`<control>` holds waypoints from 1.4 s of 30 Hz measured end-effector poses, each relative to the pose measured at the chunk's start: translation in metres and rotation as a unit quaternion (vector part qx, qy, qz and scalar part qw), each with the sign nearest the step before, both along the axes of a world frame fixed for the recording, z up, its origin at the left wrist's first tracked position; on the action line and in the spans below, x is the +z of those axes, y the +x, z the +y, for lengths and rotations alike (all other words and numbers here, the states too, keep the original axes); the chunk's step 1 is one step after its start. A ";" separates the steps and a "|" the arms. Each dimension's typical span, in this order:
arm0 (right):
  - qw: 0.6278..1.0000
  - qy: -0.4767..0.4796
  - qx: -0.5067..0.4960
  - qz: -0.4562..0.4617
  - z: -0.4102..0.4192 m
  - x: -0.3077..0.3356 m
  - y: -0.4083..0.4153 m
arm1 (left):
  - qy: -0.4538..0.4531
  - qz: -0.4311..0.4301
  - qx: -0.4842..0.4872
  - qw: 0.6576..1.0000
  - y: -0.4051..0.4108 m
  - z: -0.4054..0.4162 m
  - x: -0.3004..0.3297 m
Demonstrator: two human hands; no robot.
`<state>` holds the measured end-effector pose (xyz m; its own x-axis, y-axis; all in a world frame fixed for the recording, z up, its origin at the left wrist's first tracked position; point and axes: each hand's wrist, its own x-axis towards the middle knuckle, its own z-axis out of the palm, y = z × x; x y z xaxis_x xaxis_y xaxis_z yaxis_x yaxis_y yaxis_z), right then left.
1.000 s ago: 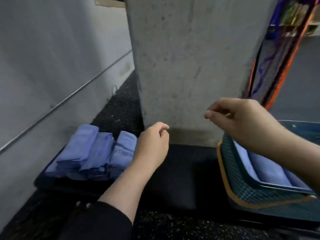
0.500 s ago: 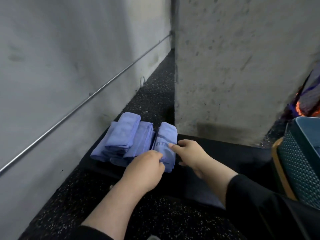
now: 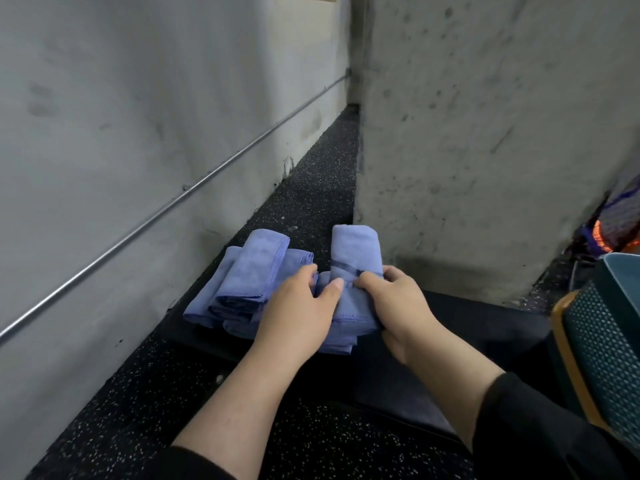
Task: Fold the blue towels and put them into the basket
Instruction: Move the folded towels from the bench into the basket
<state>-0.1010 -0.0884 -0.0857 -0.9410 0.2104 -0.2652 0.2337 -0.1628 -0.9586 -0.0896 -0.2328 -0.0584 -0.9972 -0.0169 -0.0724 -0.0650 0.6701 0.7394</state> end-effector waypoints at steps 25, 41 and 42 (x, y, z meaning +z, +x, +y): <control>0.951 0.292 -0.086 -0.061 0.318 0.122 0.153 | 0.217 -0.044 -0.244 0.944 0.063 0.243 0.041; 0.793 0.569 0.107 -0.191 0.327 0.054 0.091 | 0.205 -0.094 -0.273 0.935 0.057 0.264 0.041; 0.730 0.652 0.109 -0.174 0.329 0.054 0.090 | 0.206 -0.095 -0.272 0.935 0.056 0.265 0.041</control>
